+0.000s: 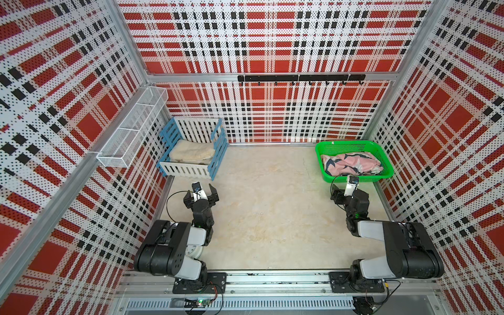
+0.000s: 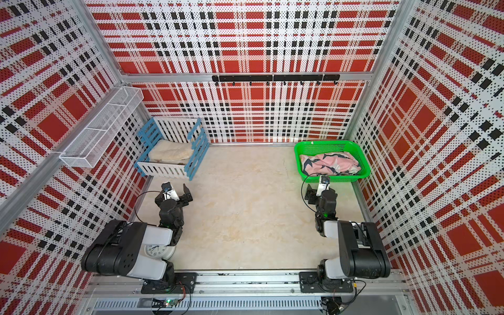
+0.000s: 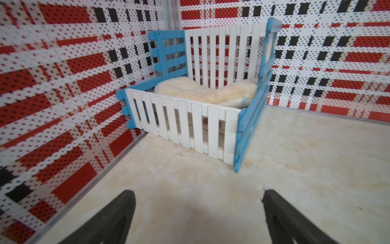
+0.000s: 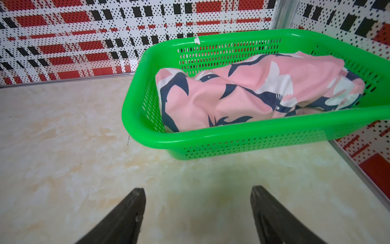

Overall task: Roll up the shorts
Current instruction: Reset both arms

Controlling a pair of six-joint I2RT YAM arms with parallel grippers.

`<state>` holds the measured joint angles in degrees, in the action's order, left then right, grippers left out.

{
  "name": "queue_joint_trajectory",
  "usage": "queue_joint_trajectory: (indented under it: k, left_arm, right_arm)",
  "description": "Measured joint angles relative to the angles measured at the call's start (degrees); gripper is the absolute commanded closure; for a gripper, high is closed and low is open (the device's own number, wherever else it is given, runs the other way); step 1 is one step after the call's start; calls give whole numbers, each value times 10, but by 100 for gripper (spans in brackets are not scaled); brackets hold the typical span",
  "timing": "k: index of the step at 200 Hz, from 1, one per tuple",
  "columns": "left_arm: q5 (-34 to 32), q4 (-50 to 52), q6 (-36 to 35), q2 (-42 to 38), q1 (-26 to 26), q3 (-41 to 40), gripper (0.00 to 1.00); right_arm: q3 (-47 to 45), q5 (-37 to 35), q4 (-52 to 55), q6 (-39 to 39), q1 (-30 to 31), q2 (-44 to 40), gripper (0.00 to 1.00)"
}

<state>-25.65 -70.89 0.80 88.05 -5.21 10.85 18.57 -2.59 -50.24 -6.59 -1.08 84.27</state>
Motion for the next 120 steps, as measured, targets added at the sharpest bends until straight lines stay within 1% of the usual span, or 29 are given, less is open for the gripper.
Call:
queue_joint_trajectory:
  k: [10,18,38,120]
  left_arm:
    - [17,-19,-3,18,0,-7,1]
    - [30,-26,-7,19,0,-9,1]
    - [57,-60,-12,19,1,-7,1]
    - [57,-80,-6,19,7,-1,1]
  right_arm:
    - [0,1,-26,9,5,21,14]
    - [-1,4,-34,15,9,30,11]
    - [-8,13,-68,29,15,40,10]
    - [-7,12,-97,36,17,41,9]
